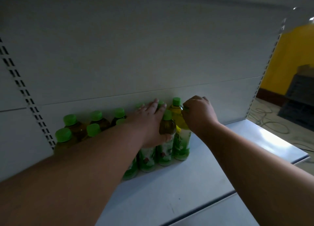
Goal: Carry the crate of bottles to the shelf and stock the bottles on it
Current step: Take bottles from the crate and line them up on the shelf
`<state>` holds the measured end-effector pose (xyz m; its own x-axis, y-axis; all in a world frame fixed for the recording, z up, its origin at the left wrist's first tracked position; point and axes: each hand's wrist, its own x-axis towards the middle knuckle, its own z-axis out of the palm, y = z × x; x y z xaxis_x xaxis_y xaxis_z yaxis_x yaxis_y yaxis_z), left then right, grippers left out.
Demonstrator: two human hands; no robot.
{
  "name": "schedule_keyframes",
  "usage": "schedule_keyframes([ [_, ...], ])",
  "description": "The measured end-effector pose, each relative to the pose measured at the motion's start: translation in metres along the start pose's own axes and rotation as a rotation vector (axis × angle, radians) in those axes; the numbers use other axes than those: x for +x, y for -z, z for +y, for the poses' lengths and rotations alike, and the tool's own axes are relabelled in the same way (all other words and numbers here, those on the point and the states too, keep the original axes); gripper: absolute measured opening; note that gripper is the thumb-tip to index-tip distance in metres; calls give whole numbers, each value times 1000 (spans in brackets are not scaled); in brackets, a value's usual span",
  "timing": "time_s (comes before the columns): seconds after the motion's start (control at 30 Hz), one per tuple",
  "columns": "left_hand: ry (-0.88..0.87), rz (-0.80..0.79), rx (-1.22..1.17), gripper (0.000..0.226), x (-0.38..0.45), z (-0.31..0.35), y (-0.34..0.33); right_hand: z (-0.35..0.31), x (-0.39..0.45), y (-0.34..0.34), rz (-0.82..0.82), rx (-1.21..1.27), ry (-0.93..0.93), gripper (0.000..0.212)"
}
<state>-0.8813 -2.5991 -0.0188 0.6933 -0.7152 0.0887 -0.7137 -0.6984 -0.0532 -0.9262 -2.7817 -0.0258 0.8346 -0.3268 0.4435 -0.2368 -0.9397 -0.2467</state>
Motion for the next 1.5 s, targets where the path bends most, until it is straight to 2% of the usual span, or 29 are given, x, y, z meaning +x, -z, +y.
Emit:
schedule_keyframes([
  [0.23,-11,-10,-14,101,12,2,-10,2,-2,-1,-65,139,-122,23],
  [0.6,-20,-30,-10,100,10,0,-6,7,1,7,-82,167,-106,23],
  [0.87,-11,-38,-19,101,9,0,-8,2,1,4,-74,136,-100,16],
  [1.0,-12,-47,-40,102,8,1,-4,1,-1,7,-106,125,-90,20],
  [1.1,10,-47,-76,105,5,0,6,-4,-6,14,-131,66,-47,33],
  [1.23,100,-36,42,113,2,-14,18,-21,-11,28,-18,49,149,36],
  [1.33,138,-146,20,113,-2,-20,12,-39,-11,29,-206,140,220,33],
  [1.4,133,-137,-2,112,-3,-21,7,-44,-11,28,-321,92,226,31],
  [1.5,134,-123,2,111,-3,-21,7,-44,-6,24,-306,46,230,27],
])
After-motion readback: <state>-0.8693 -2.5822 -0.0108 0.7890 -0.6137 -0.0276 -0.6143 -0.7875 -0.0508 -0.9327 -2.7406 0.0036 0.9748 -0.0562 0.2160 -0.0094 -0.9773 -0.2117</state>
